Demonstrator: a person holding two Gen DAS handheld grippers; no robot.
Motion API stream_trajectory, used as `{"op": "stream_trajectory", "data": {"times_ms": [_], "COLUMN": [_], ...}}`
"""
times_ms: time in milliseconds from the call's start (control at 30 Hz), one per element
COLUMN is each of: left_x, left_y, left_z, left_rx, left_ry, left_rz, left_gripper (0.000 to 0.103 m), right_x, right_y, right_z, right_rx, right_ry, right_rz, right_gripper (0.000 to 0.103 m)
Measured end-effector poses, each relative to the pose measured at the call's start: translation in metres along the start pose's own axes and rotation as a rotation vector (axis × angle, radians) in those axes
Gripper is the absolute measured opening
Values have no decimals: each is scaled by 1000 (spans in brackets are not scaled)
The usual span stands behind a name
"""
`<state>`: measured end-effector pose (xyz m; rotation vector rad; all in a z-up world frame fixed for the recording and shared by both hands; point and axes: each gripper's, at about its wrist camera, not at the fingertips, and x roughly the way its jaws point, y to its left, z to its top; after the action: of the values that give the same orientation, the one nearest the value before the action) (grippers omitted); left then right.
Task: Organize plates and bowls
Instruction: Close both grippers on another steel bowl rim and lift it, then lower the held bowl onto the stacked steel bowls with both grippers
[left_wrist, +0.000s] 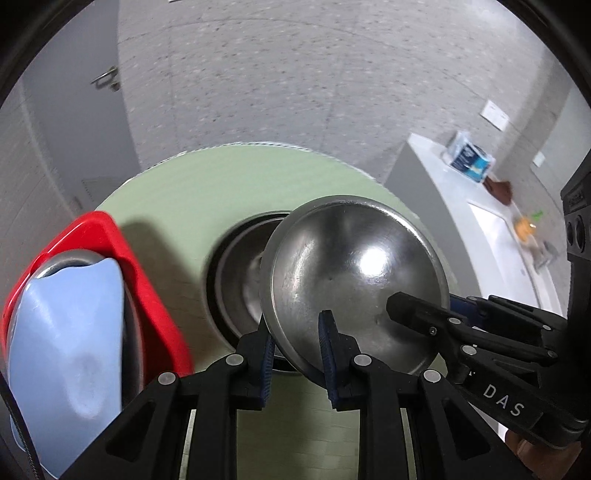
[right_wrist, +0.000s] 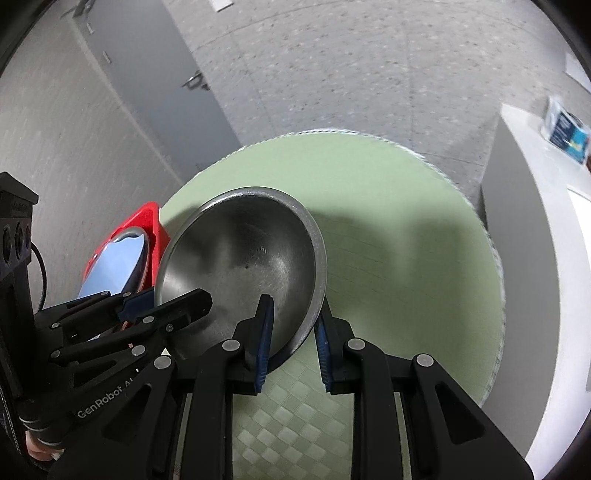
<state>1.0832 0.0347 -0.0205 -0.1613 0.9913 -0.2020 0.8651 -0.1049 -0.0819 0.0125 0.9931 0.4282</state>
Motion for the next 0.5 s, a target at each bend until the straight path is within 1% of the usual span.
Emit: {"op": "stream_trajectory", "data": {"times_ms": [133,167,433,500], "left_x": [10,14,39,45], "left_y": [2,3,-3,-5], "left_z": [7,13,26,30], "left_rx": [-27,-28,-17,-15], "left_ry": [23,27,70,80], "left_rz": [12,12,27,22], "left_gripper": [19,20,21,24], "right_x": [17,19,30,33], "right_y": [8,8,12,13], "right_z": [6,7,13,14], "right_rx": [-23,-26,-52,-52], "right_ry": [31,36,53,55], "right_rz": [2,1,-39,-47], "right_gripper": [22,22,22,24]}}
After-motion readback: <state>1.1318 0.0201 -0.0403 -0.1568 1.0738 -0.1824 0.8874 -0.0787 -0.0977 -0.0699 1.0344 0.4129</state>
